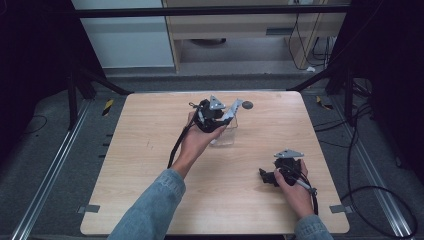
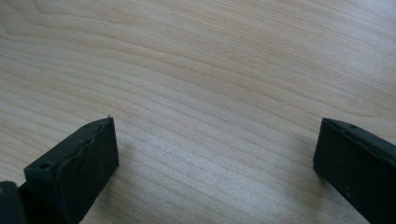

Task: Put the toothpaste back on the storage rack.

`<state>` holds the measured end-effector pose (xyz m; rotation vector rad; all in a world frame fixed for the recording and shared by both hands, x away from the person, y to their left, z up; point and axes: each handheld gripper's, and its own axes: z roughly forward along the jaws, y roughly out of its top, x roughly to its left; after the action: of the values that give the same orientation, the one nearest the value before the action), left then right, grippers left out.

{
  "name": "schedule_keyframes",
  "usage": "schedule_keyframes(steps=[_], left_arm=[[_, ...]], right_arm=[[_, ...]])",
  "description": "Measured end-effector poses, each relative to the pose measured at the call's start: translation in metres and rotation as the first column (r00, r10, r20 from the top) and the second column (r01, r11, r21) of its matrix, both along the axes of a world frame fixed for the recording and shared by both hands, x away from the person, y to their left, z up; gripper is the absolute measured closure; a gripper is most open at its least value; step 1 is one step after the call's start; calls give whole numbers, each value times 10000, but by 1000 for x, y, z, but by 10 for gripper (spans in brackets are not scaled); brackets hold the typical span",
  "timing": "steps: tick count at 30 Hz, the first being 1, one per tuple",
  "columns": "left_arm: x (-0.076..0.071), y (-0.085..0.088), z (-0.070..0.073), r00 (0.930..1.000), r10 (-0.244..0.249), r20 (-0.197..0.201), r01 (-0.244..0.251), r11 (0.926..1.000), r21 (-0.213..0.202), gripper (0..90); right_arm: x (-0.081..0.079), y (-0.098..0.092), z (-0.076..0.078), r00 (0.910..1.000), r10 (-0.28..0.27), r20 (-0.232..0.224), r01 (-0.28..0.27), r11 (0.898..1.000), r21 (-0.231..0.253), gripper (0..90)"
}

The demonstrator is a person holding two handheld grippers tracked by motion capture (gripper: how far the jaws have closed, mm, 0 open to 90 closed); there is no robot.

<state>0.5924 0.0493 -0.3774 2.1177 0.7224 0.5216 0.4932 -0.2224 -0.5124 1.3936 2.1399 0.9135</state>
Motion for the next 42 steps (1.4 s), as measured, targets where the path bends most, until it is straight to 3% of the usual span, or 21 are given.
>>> schedule_keyframes(steps=[5,10,14,23,32,42], left_arm=[[-9,-5,5,9997,-260,25,259,9997,26,453],[-15,-10,8,9976,-619,-321,613,9979,-192,334],[-23,-14,11,9968,-732,-323,736,9972,110,261],[-35,-15,13,9958,-748,-521,764,9967,292,111],[-52,-6,9,9947,-712,-735,734,9969,276,73],[-63,29,5,9966,-335,-756,350,9992,189,67]], right_arm=[[0,-1,0,10000,59,76,-59,9999,-94,4],[0,0,0,10000,-2,-9,2,10000,11,4],[0,0,0,10000,-8,-27,8,10000,25,4],[0,0,0,10000,8,8,-8,10000,-3,4],[0,0,0,10000,23,39,-23,10000,-57,4],[0,0,0,10000,19,39,-18,10000,-56,4]])
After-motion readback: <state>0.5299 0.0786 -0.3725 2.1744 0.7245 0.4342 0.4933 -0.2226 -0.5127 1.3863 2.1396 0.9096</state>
